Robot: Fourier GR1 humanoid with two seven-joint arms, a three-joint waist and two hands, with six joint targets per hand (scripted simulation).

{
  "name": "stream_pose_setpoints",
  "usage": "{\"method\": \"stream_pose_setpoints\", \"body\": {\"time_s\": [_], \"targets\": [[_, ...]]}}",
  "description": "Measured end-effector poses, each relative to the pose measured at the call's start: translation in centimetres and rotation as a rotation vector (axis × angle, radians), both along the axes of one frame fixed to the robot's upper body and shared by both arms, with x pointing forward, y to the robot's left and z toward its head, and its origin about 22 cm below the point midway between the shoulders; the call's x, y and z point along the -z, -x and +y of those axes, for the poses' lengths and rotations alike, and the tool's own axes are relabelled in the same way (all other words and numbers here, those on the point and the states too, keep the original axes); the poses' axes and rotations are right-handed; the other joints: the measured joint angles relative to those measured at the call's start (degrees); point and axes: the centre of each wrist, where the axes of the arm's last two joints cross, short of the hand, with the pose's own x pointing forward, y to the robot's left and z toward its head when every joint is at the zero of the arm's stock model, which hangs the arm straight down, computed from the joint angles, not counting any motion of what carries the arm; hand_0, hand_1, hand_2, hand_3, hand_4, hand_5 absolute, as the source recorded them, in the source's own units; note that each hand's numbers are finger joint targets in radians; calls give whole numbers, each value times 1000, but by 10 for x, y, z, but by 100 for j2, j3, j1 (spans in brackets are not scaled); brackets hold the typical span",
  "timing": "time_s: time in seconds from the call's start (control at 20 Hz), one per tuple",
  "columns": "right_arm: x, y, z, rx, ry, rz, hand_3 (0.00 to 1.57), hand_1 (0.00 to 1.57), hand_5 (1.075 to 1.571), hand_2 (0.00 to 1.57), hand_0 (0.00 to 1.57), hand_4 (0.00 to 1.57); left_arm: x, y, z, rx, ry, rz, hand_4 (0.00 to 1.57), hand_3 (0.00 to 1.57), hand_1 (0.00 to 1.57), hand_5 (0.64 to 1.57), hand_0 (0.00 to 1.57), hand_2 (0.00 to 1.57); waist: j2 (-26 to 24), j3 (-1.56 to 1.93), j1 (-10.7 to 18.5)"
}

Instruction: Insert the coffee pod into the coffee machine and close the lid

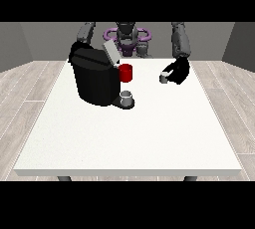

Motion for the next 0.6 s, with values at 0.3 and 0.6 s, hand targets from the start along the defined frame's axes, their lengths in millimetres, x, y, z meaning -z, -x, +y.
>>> {"method": "stream_pose_setpoints", "body": {"time_s": [0.3,0.6], "targets": [[12,-2,4,-2,2,21,0,0,1571,0,0,468,-45,-22,-13,80,6,-24,571,1291,1235,1571,1235,1323,-176,1,36],[15,-8,-2,-22,-5,25,0,0,1571,0,0,496,-86,-38,-31,135,14,-51,537,1281,1253,1571,1253,1328,-273,2,-29]]}}
